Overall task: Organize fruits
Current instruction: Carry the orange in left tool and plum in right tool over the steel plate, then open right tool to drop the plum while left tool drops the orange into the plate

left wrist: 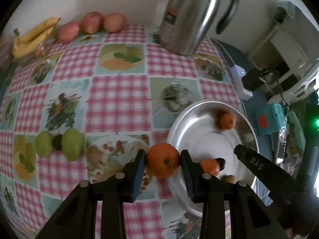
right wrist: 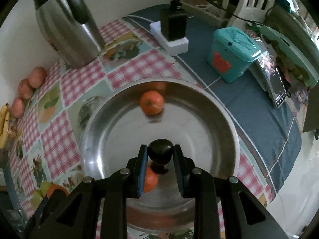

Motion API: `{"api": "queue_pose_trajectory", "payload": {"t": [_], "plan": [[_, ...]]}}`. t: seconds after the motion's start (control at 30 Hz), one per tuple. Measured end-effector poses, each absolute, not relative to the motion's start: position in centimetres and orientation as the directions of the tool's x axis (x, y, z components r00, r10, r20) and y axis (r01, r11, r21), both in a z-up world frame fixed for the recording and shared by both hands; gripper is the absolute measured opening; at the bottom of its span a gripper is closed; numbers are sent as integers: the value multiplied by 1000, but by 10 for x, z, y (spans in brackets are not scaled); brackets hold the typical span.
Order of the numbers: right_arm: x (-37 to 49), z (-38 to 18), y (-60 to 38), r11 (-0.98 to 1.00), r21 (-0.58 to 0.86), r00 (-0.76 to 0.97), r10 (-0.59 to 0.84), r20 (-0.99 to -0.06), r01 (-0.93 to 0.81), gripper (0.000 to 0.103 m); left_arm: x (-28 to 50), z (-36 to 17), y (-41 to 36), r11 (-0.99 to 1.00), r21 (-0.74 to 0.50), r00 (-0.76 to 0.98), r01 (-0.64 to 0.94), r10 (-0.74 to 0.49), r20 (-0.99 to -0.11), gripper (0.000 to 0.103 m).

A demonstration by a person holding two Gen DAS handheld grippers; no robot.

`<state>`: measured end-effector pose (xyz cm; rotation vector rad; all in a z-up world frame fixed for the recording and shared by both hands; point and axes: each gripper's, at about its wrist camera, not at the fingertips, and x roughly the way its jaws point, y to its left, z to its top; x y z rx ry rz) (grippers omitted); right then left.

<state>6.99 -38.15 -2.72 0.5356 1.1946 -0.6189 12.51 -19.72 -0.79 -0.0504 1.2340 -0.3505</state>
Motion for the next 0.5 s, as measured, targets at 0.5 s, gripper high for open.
{"api": "queue_pose_trajectory", "payload": {"t": [0.5], "plan": [[55,-42,-418,645,45,204,-175,-963,762,27,126,-36,-250,933,-205,260,294,-284,-923,38]]}}
